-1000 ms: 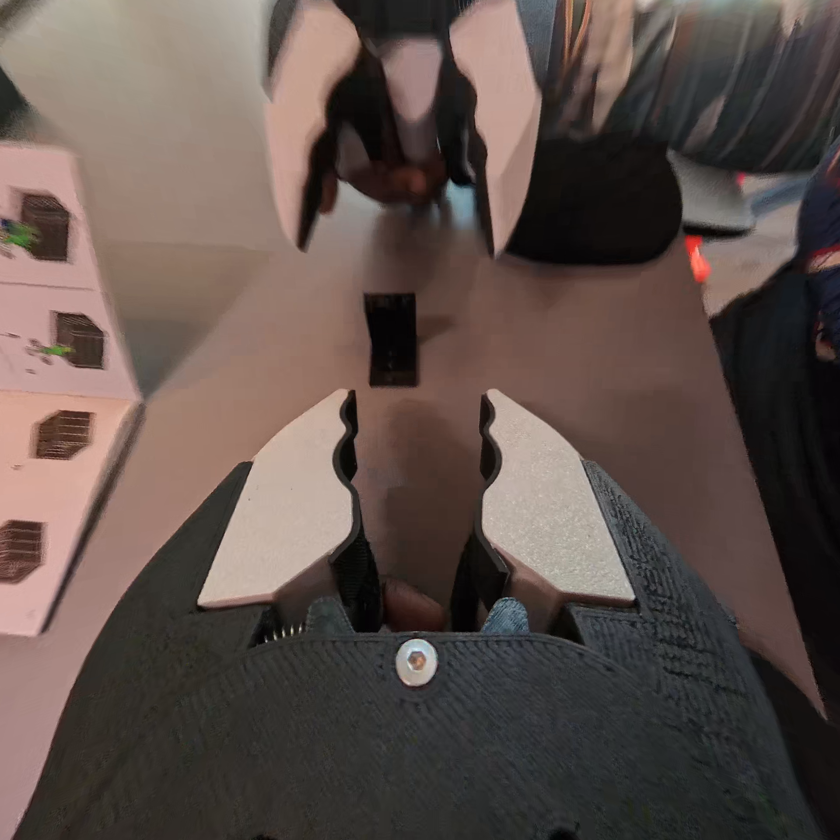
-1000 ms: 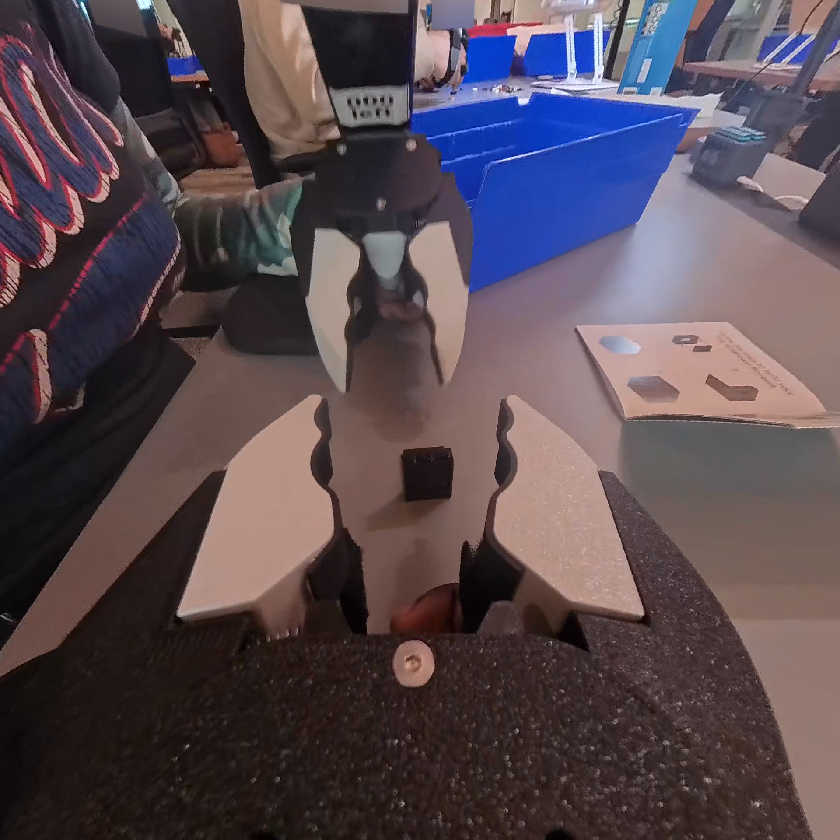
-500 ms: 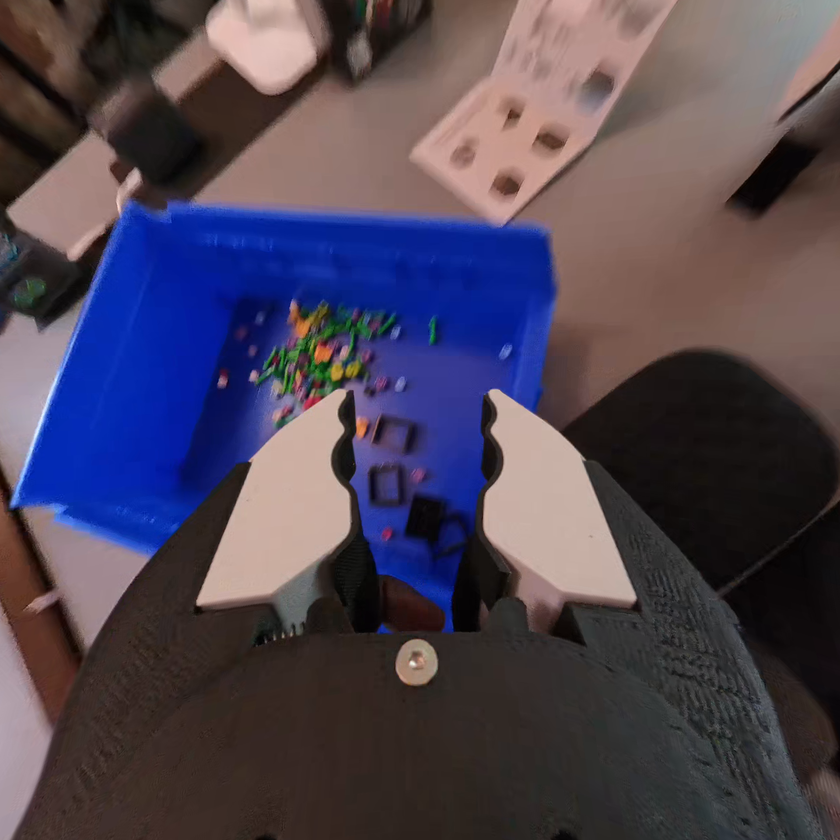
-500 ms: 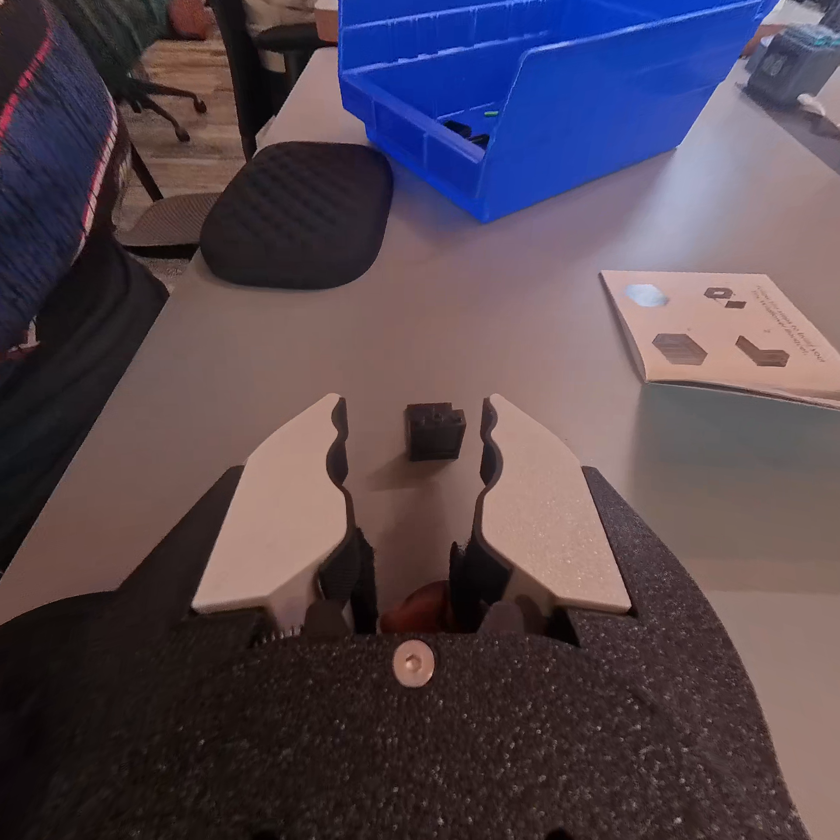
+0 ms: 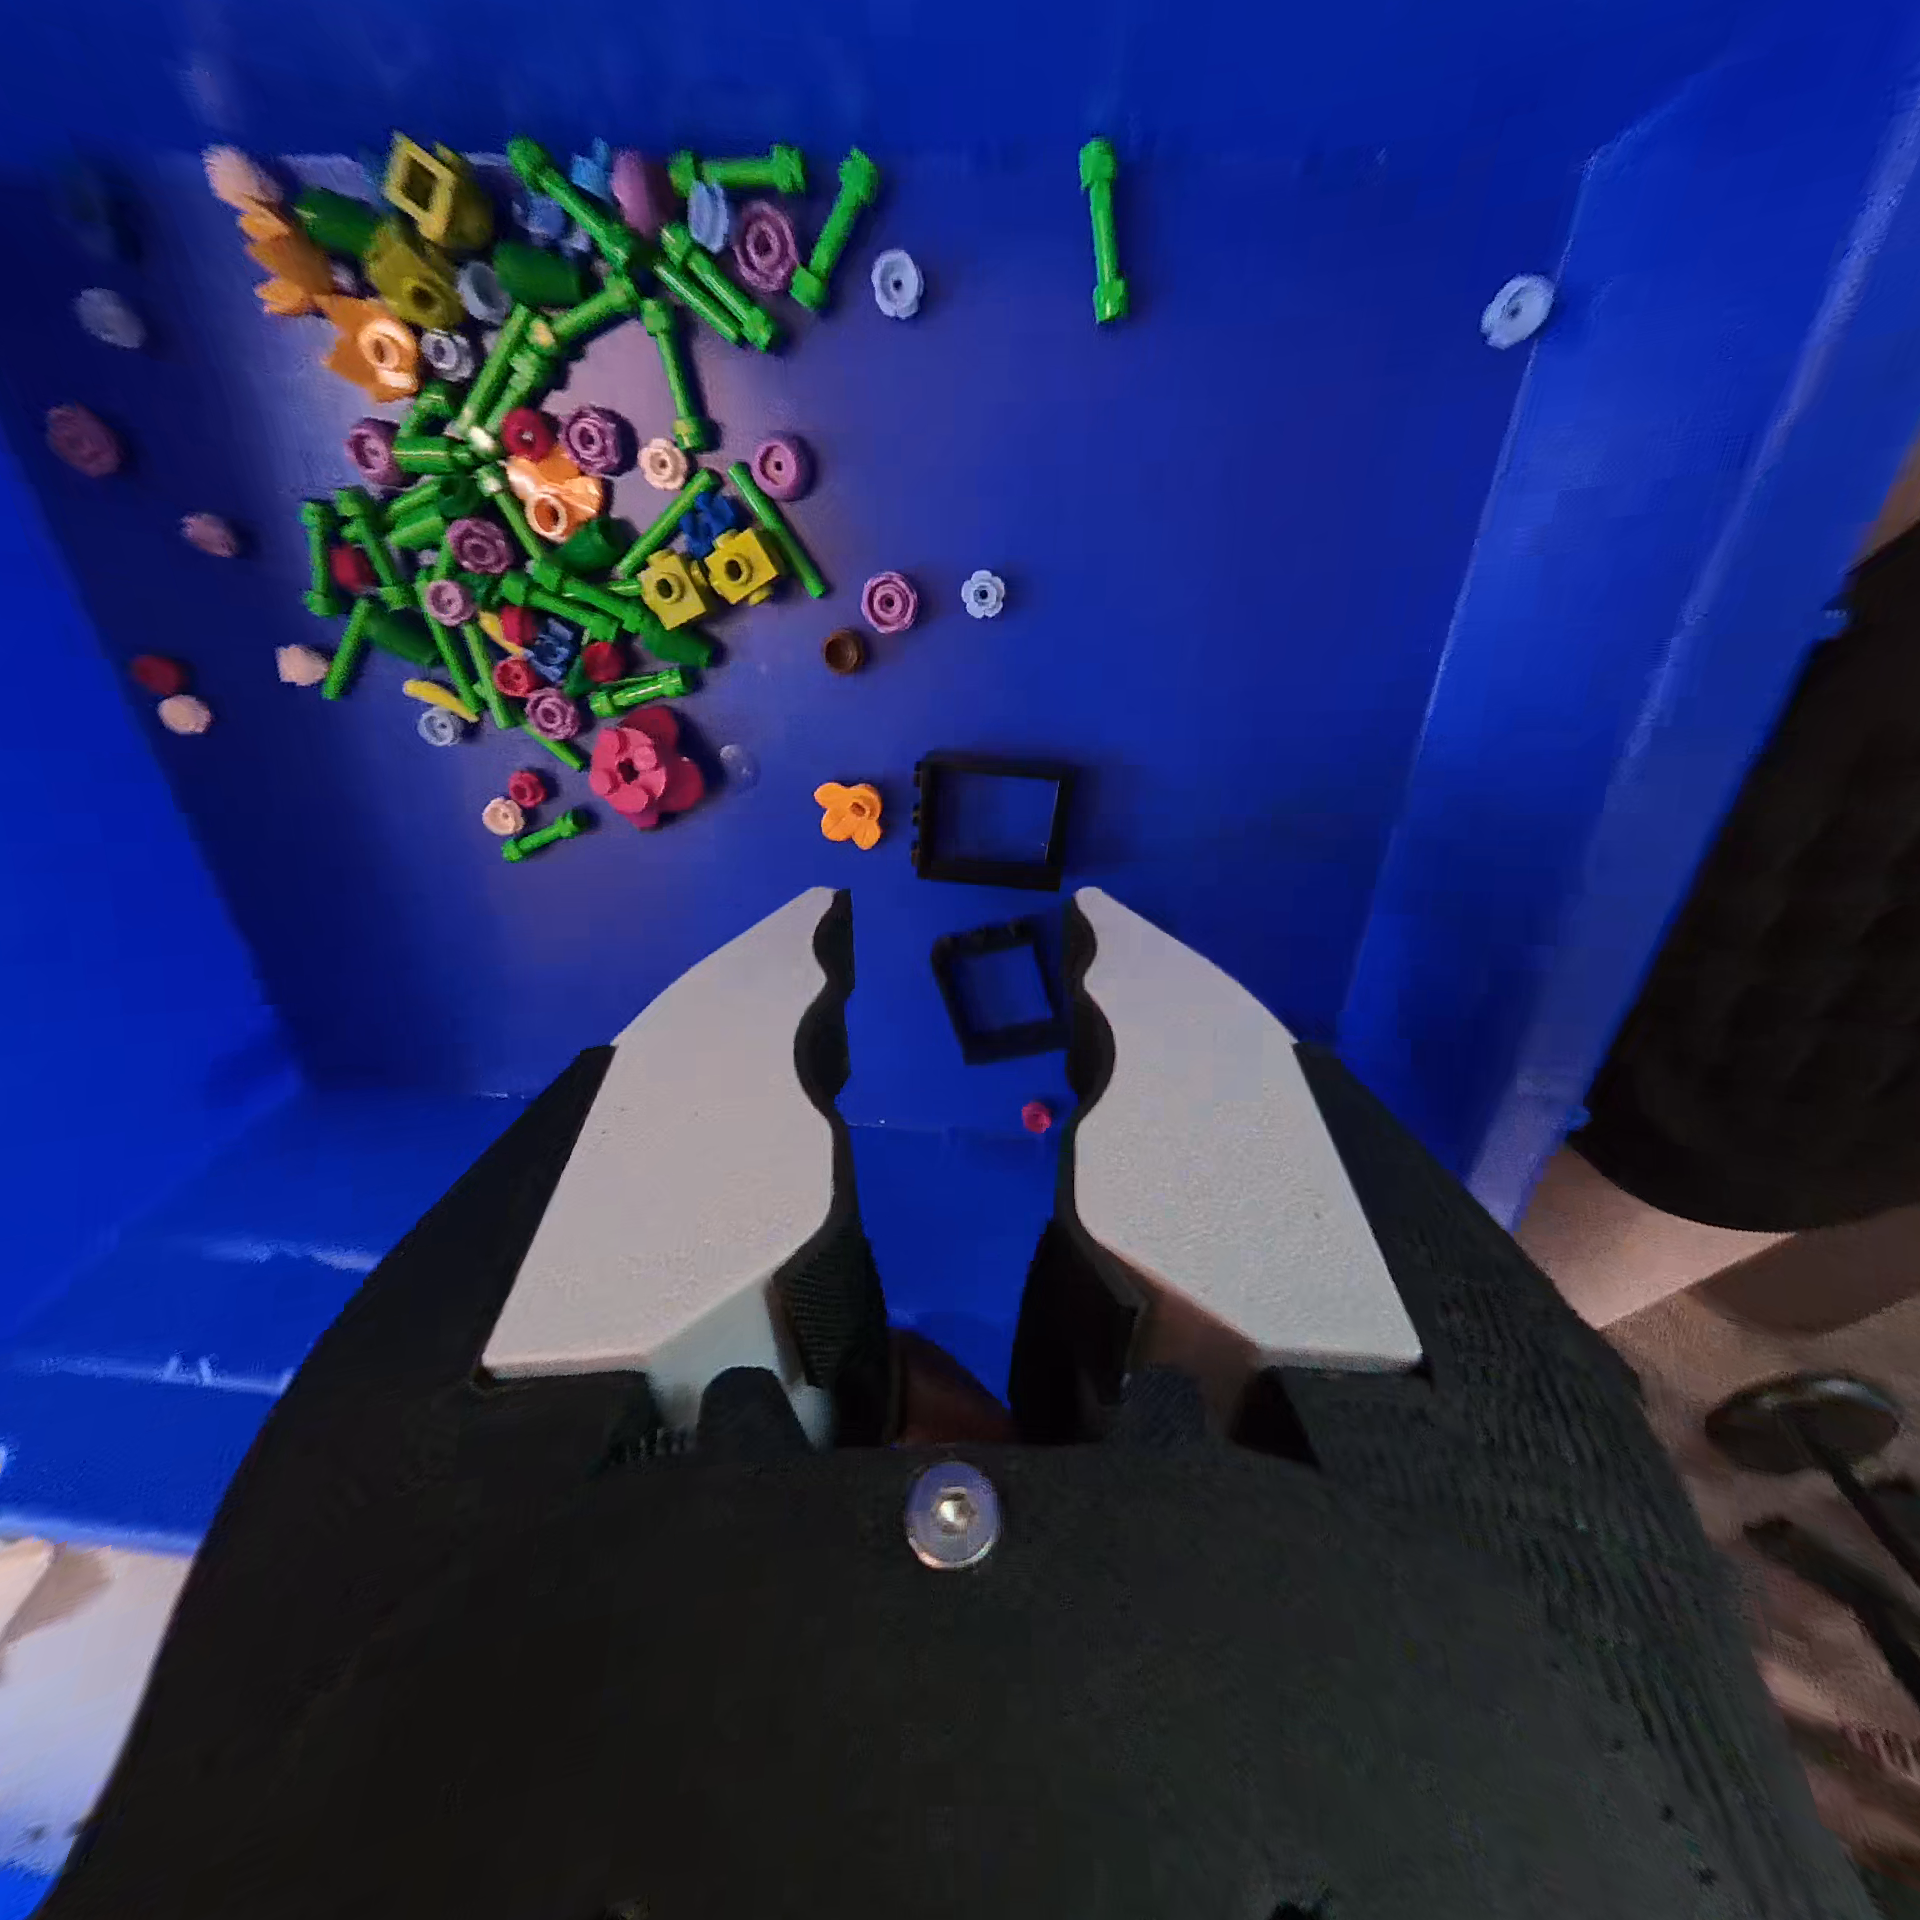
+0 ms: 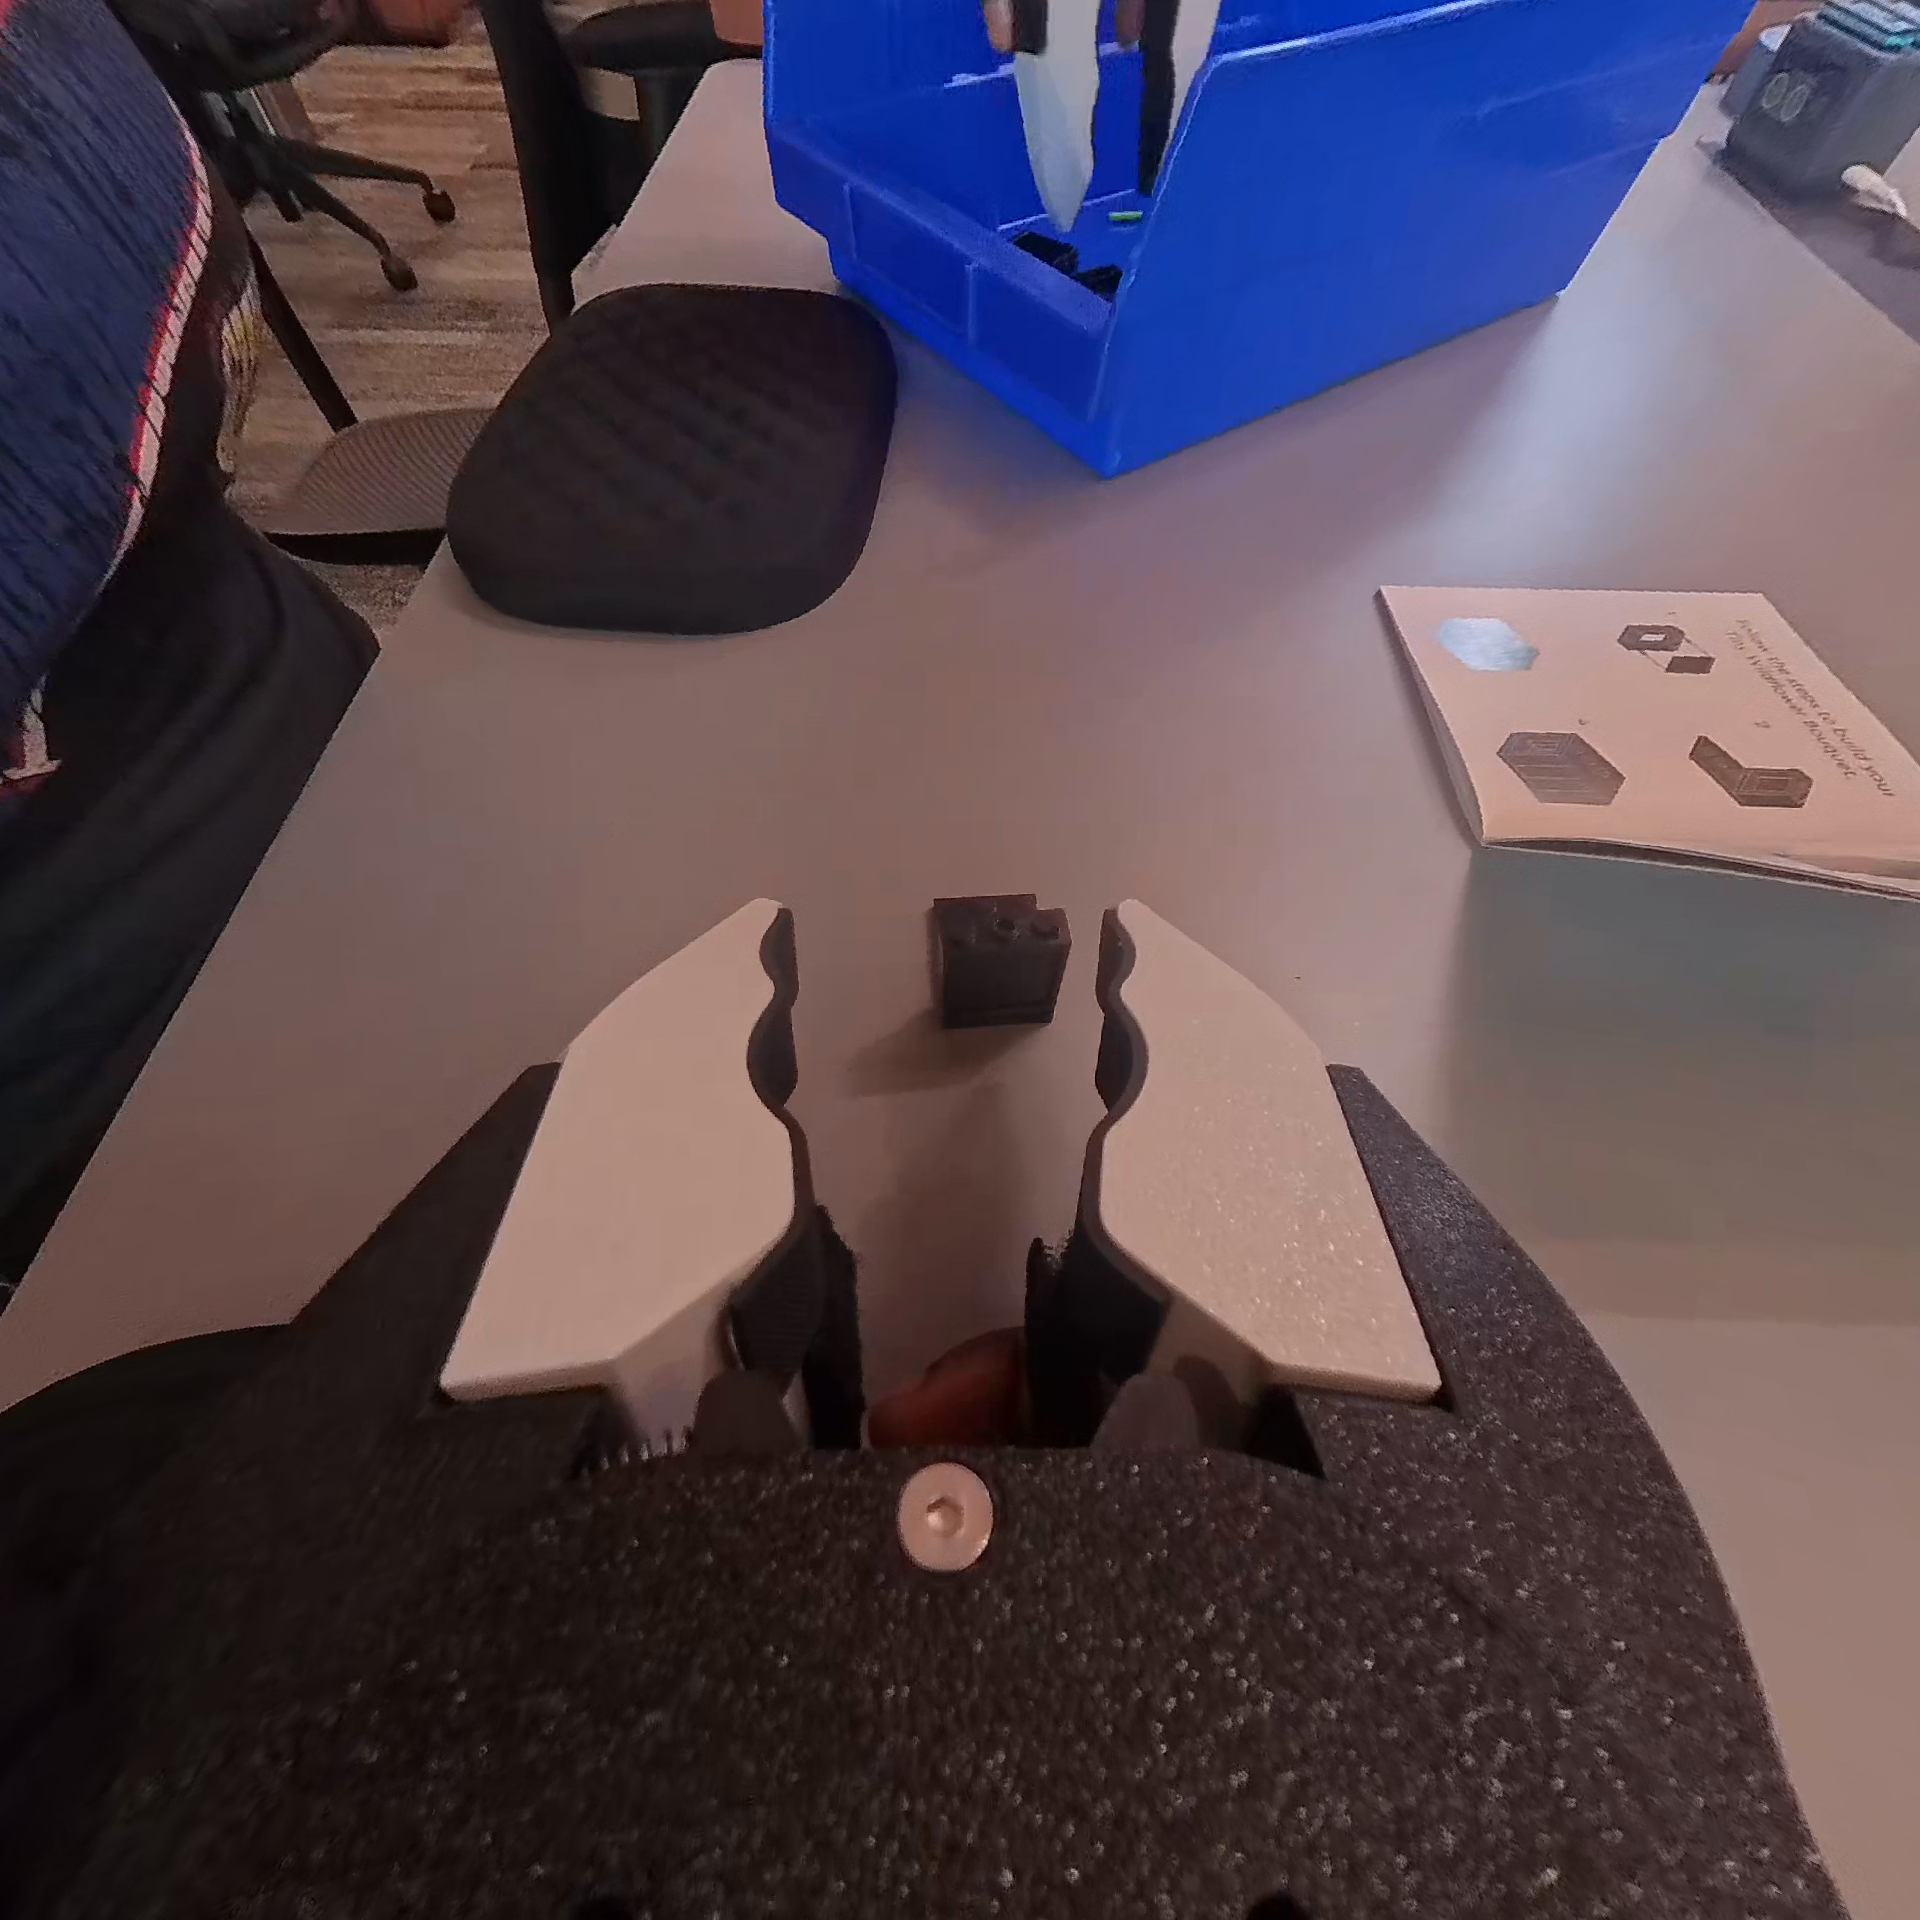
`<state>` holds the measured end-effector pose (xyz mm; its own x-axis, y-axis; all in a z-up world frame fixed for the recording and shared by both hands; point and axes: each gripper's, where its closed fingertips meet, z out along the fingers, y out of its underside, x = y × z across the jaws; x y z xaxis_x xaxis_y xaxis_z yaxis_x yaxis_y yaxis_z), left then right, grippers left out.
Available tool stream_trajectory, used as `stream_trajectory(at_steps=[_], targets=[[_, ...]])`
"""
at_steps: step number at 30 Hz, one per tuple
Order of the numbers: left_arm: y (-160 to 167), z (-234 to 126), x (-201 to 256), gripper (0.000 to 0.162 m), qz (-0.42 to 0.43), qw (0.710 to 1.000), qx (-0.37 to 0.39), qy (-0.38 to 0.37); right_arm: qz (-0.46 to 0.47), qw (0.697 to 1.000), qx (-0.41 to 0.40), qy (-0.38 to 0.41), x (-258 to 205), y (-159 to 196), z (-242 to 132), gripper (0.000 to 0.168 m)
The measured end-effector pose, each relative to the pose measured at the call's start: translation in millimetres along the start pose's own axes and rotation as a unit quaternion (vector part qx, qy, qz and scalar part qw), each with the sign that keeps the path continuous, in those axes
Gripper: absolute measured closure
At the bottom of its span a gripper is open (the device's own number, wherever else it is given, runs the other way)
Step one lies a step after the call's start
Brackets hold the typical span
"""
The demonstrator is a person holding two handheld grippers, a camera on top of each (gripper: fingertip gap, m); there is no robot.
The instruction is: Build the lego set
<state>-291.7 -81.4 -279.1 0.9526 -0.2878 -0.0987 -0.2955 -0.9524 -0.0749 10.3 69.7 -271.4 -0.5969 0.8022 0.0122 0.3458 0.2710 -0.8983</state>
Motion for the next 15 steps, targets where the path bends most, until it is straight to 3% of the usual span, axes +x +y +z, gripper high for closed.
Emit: stream_trajectory(at_steps=[6, 10, 15], targets=[[-10, 19, 3, 0.130, 0.010, 1.000, -0.005, 0.015, 0.001, 1.000, 0.009, 0.003, 0, -2, -2, 0.113], [-3, 18, 5, 0.115, 0.019, 0.999, -0.027, 0.011, 0.000, 1.000, 0.005, 0.001, 0, -1, -1, 0.113], [-2, 19, 7, 0.115, 0.018, 0.999, -0.024, 0.022, -0.003, 1.000, 0.001, 0.002, 0, 0, 0, 0.114]])
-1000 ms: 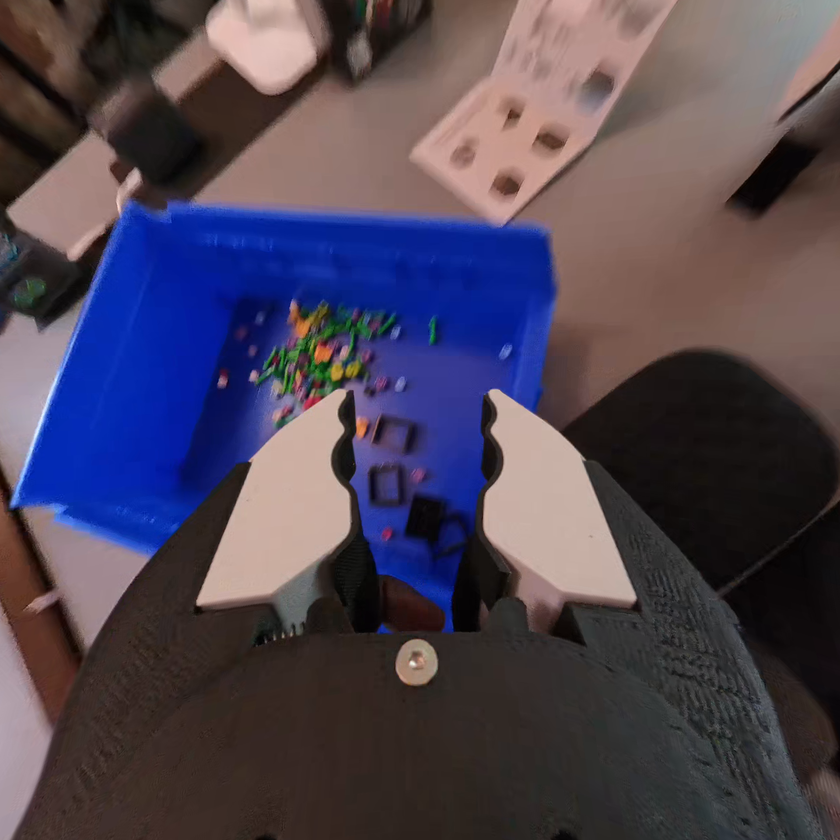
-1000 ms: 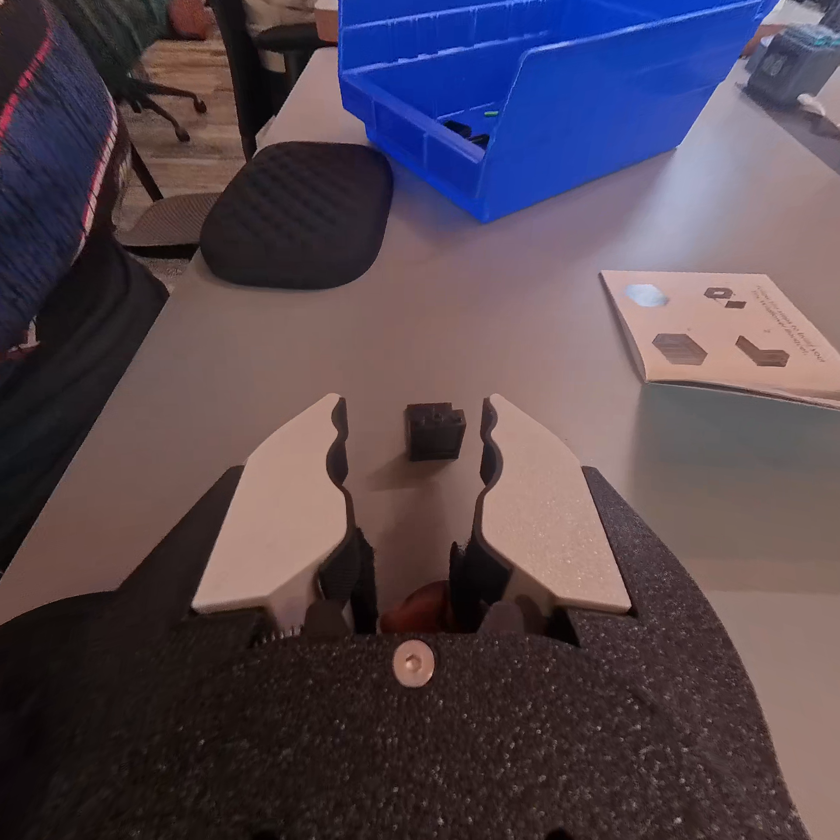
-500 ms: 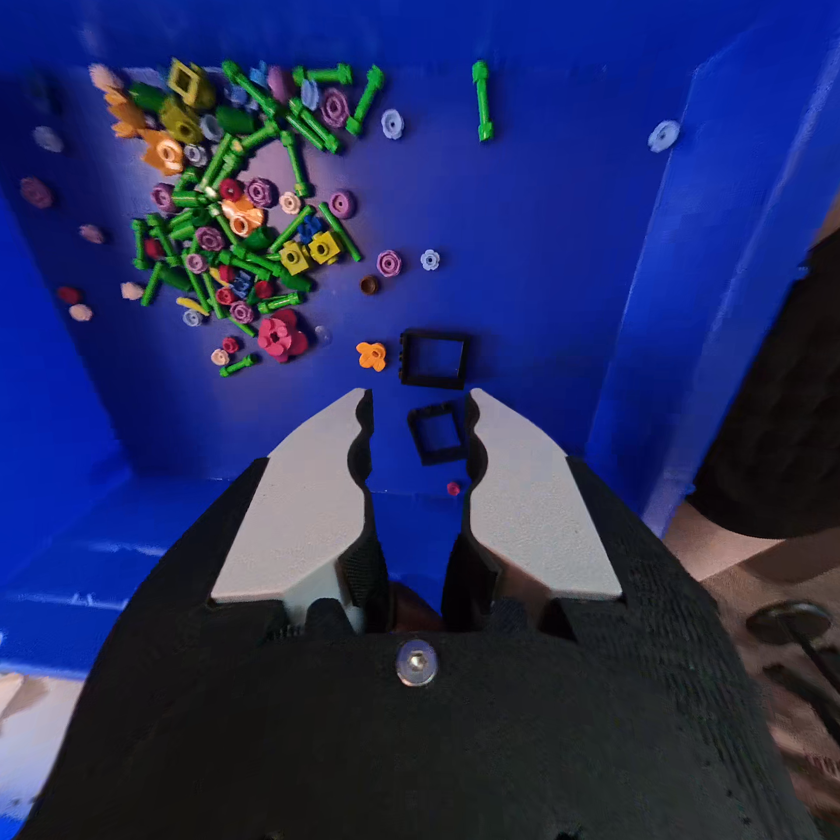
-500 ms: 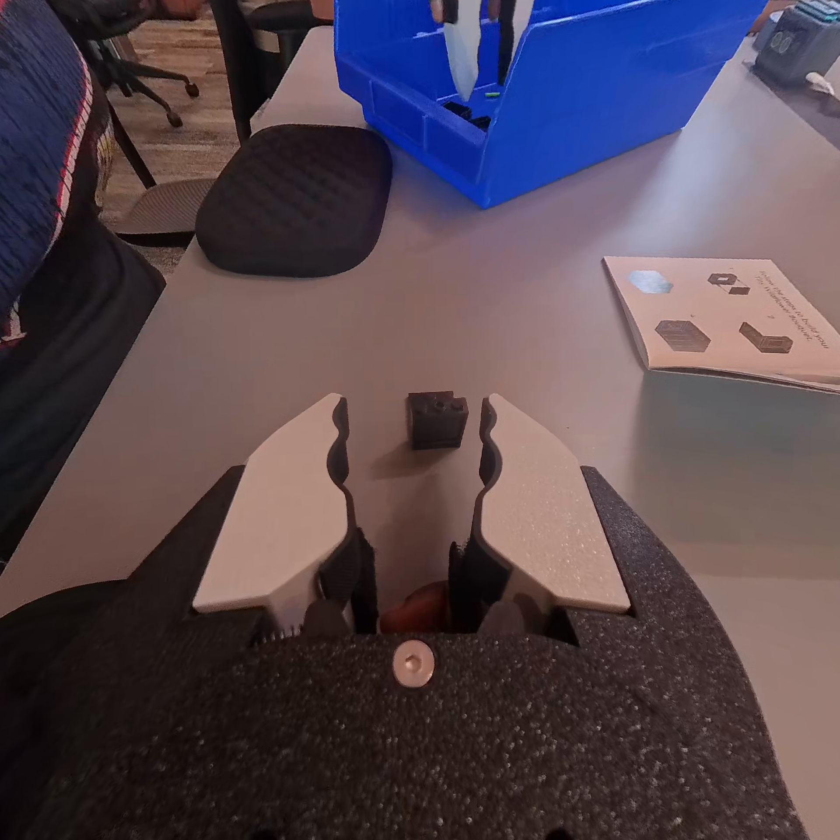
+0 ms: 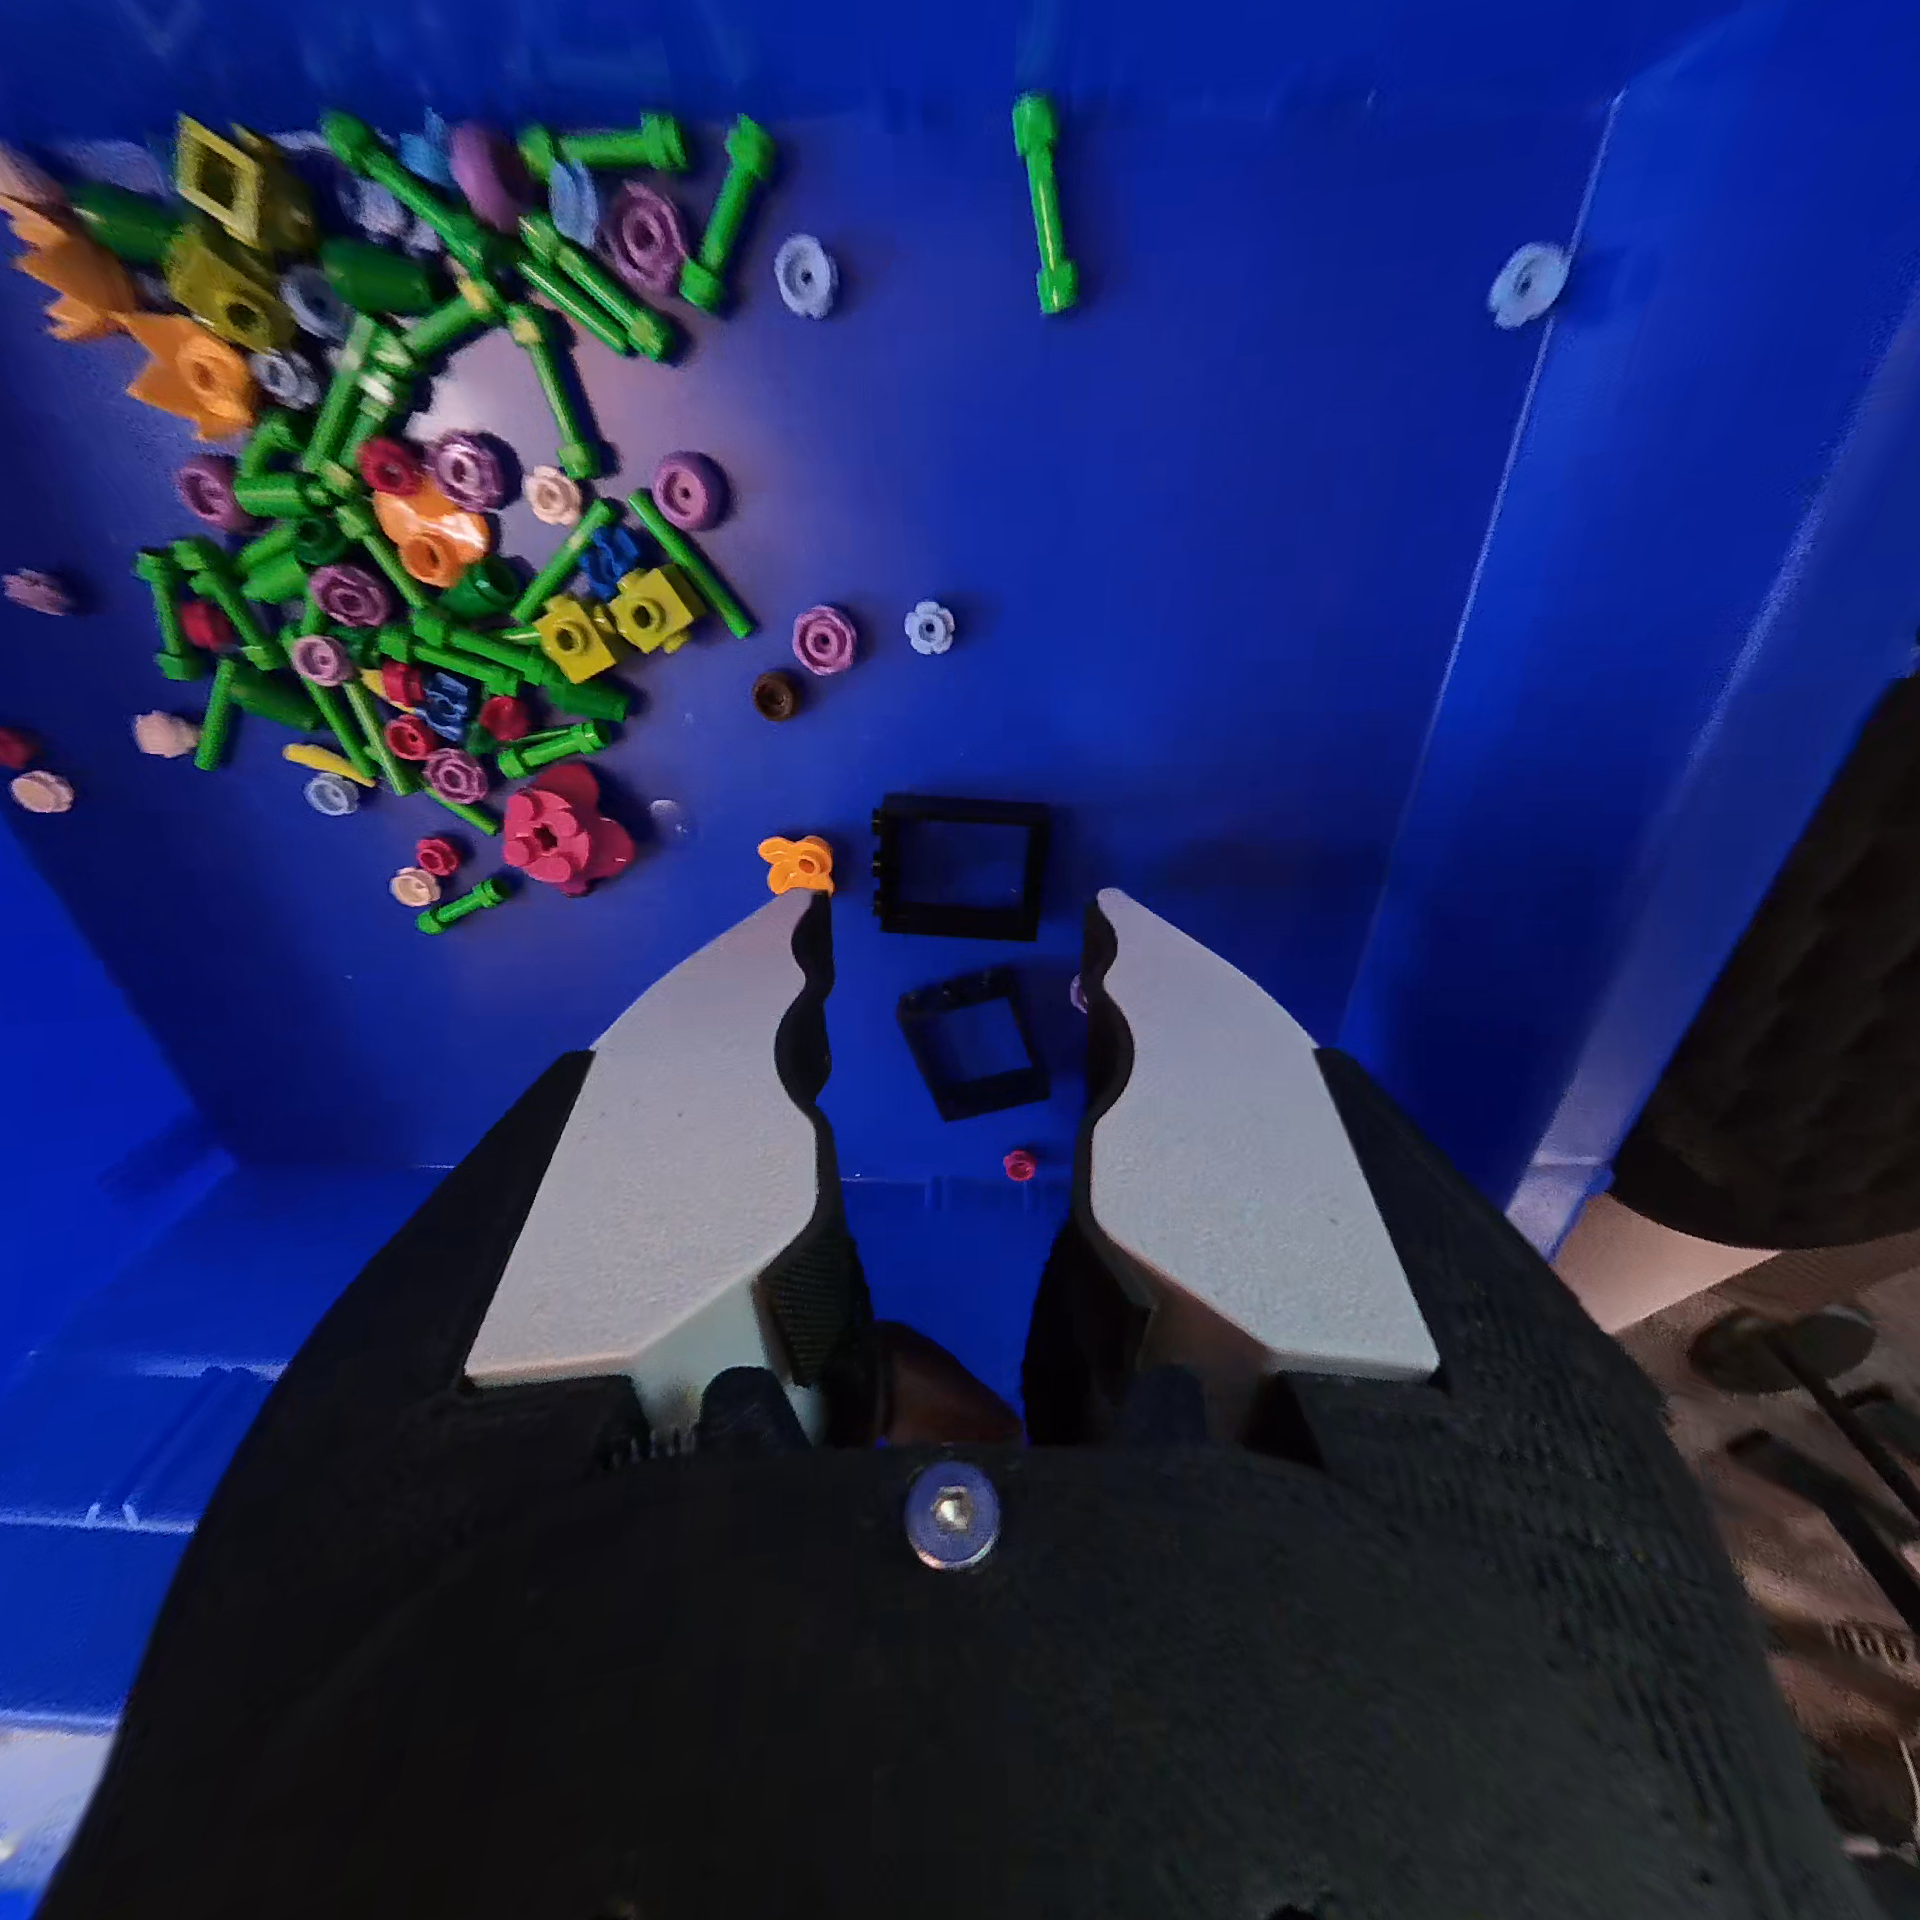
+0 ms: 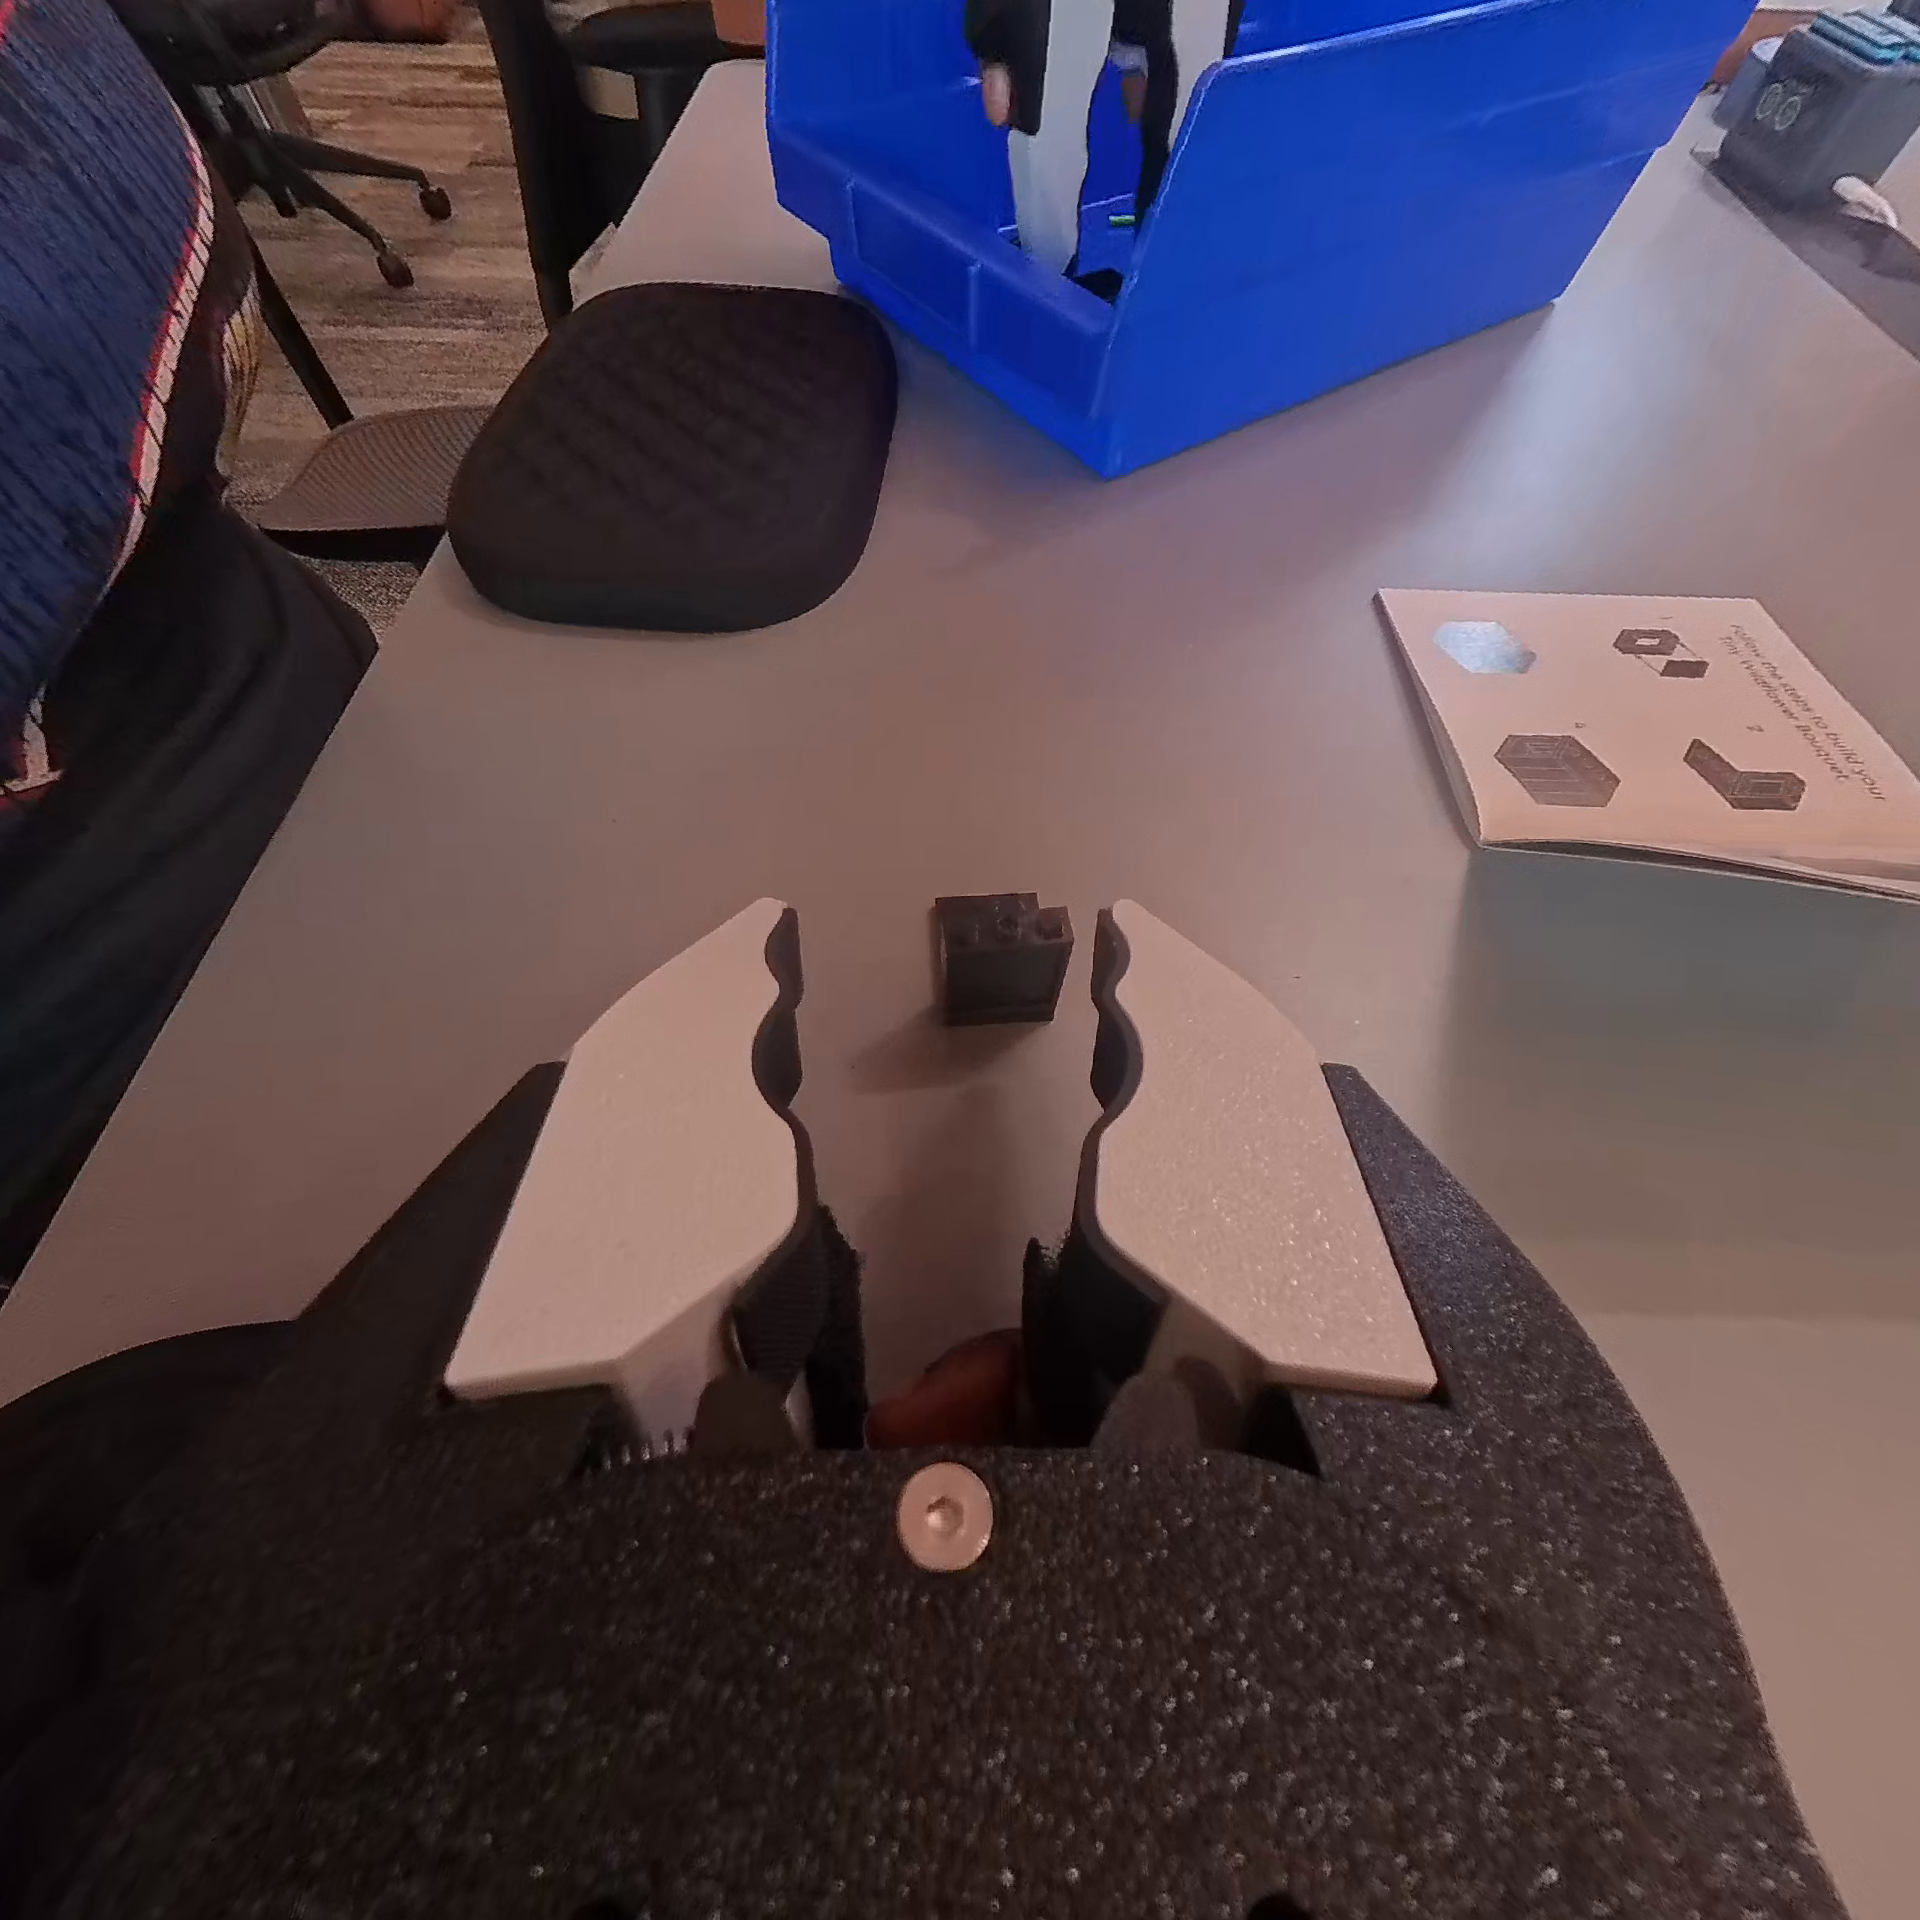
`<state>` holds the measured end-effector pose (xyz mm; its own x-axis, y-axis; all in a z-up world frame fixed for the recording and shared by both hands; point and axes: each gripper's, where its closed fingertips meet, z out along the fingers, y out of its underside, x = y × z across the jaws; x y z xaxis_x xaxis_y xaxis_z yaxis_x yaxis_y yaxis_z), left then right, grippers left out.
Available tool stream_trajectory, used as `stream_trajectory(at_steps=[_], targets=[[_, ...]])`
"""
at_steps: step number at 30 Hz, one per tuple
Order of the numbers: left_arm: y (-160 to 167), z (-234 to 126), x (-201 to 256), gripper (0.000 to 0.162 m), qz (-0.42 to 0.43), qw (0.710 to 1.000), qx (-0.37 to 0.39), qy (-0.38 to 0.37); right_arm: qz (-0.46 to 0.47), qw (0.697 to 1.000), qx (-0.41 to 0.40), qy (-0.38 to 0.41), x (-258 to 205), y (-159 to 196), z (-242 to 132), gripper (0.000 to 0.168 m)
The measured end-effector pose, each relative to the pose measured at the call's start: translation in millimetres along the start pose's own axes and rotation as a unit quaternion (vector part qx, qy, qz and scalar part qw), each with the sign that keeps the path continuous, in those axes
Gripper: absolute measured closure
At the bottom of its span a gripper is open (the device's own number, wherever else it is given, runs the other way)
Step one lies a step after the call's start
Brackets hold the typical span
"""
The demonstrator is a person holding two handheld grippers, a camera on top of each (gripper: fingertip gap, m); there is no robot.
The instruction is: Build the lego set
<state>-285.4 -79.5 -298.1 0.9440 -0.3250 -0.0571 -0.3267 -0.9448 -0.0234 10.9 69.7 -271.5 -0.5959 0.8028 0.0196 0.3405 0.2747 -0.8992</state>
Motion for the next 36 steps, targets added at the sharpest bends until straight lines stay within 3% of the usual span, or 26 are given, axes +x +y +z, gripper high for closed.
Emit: stream_trajectory(at_steps=[3, 5, 6, 12, 17, 20, 26, 32, 34, 36], targets=[[1, 8, 7, 0.126, 0.012, 0.999, -0.023, 0.024, 0.000, 1.000, 0.003, 0.004, 1, 0, -1, 0.114], [0, 9, 9, 0.157, 0.021, 0.999, -0.028, 0.027, 0.001, 1.000, 0.003, 0.007, 2, 0, -1, 0.115], [-1, 9, 10, 0.161, 0.026, 0.999, -0.030, 0.024, 0.001, 1.000, 0.003, 0.008, 2, 0, -1, 0.115], [-10, 2, 11, 0.161, 0.026, 0.999, 0.017, 0.009, 0.007, 1.000, 0.005, 0.007, 3, 0, -1, 0.115], [-28, -9, 20, 0.120, 0.069, 0.993, 0.091, 0.024, 0.008, 1.000, 0.005, 0.008, 4, 0, -1, 0.116], [-26, -5, 23, 0.112, 0.112, 0.991, 0.075, 0.027, 0.008, 1.000, 0.007, 0.010, 4, -1, -1, 0.116], [-28, 3, 19, 0.115, 0.156, 0.986, 0.056, 0.013, 0.009, 1.000, 0.009, 0.013, 5, -1, -1, 0.116], [-33, 5, 12, 0.116, 0.143, 0.988, 0.062, 0.003, 0.013, 1.000, 0.013, 0.016, 6, -2, -2, 0.116], [-34, 6, 13, 0.119, 0.138, 0.988, 0.066, 0.012, 0.015, 1.000, 0.013, 0.015, 7, -2, -2, 0.116], [-33, 9, 16, 0.131, 0.130, 0.989, 0.060, 0.025, 0.015, 1.000, 0.011, 0.015, 7, -2, -2, 0.116]])
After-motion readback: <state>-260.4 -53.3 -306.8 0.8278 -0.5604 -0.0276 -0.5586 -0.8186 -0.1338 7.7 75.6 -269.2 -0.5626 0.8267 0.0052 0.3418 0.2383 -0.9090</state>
